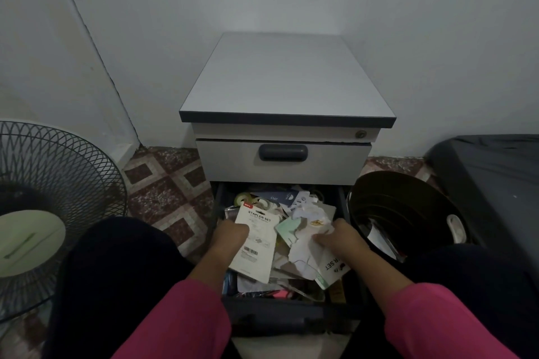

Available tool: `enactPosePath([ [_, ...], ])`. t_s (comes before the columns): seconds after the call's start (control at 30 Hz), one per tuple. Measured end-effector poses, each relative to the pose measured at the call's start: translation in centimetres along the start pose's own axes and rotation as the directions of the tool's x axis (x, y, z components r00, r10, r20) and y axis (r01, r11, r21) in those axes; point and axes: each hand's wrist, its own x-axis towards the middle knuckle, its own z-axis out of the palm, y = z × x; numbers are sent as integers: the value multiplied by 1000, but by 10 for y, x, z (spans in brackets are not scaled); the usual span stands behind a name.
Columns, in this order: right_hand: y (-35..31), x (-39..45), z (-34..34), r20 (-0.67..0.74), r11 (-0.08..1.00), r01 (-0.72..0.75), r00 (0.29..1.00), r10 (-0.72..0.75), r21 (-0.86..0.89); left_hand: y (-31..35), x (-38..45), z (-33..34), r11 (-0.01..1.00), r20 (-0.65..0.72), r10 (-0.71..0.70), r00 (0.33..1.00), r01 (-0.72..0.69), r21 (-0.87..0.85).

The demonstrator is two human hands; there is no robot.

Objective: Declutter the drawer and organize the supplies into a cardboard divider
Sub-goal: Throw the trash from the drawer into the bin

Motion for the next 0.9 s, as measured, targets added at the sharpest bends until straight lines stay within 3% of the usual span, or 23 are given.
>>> enactPosePath([
  [0.13,0,2,-8,1,992,-62,998,62,-110,-4,-1,12,988,115,-63,991,78,-130],
  [0.43,6,9,-4,35,976,-93,994,102,-199,-7,-5,12,965,257,-75,963,135,-225],
  [0.57,10,17,-5,12,971,-61,998,66,-233,-6,-1,9,892,131,-114,985,159,-424],
  [0.7,15,23,-9,-13,964,-54,999,53,-260,-7,6,9,929,-31,-82,996,65,-365],
  [0.8,4,13,-16,11,967,-70,997,75,-245,-5,4,12,936,-59,-59,997,35,-349],
  [0.9,-7,8,-25,55,977,-103,992,116,-188,-3,2,13,912,39,-61,997,71,-403],
])
